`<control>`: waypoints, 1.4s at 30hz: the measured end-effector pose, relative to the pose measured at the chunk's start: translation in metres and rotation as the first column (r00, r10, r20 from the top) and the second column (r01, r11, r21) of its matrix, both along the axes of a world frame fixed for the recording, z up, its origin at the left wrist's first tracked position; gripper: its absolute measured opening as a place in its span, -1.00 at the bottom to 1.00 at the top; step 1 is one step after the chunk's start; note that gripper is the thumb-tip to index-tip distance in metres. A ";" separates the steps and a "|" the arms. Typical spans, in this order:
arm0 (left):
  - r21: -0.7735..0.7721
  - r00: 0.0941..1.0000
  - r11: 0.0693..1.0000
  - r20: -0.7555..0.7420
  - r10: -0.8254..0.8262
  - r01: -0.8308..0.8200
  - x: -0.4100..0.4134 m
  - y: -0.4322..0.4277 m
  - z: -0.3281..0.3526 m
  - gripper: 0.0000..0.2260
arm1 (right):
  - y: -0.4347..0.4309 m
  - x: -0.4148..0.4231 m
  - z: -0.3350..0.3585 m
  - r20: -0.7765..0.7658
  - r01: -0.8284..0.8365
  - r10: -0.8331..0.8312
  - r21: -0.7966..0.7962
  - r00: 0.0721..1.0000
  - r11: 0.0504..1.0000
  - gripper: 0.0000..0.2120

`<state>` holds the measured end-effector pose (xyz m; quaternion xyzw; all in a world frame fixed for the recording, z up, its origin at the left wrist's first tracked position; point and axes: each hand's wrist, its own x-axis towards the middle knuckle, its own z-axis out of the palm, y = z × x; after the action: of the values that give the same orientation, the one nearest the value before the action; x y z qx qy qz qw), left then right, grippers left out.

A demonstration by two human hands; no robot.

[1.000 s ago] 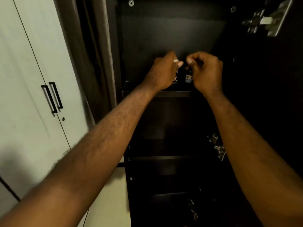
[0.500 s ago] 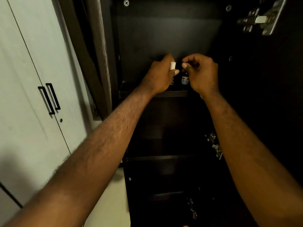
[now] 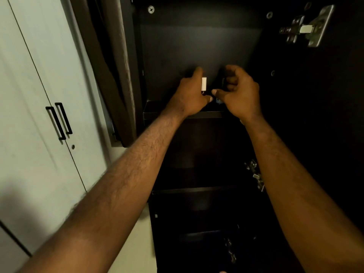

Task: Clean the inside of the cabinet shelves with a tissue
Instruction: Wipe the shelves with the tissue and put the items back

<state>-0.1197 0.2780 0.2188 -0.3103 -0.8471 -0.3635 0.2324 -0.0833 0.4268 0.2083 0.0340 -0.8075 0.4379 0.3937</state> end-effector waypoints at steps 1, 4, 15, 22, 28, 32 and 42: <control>0.017 1.000 1.000 -0.011 0.007 -0.007 0.001 0.000 -0.001 -0.42 | 0.001 0.002 -0.002 -0.011 -0.020 0.020 -0.032 1.000 0.999 -0.31; 0.060 0.997 0.998 -0.063 0.037 -0.033 0.005 0.001 -0.004 -0.35 | 0.005 0.009 -0.011 -0.043 -0.048 0.044 -0.096 0.998 0.994 -0.24; 0.044 0.948 0.973 -0.219 0.230 -0.226 0.028 -0.003 -0.016 -0.27 | -0.002 0.039 -0.039 -0.149 -0.023 0.011 -0.079 0.989 0.997 -0.31; 0.061 0.946 0.968 -0.209 0.250 -0.242 0.037 -0.007 -0.026 -0.33 | -0.014 0.056 -0.052 -0.214 0.014 -0.032 -0.085 0.976 0.996 -0.39; 0.154 0.845 0.944 -0.419 0.331 -0.293 0.056 -0.021 -0.071 -0.47 | -0.036 0.080 -0.079 -0.220 0.001 -0.022 -0.094 0.975 0.996 -0.46; 0.207 0.793 0.960 -0.545 0.274 -0.189 0.076 -0.030 -0.145 -0.58 | -0.048 0.092 -0.124 -0.164 -0.032 0.004 -0.167 0.986 0.985 -0.47; -0.234 0.987 0.966 -0.136 0.080 -0.110 0.128 -0.068 -0.372 -0.65 | -0.094 0.137 -0.328 0.287 -0.079 0.114 -0.130 0.951 0.988 -0.55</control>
<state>0.0088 0.2104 -0.1537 -0.3174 -0.8825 -0.2265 0.2631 0.0535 0.3332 -0.1201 -0.0153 -0.8273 0.5034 0.2489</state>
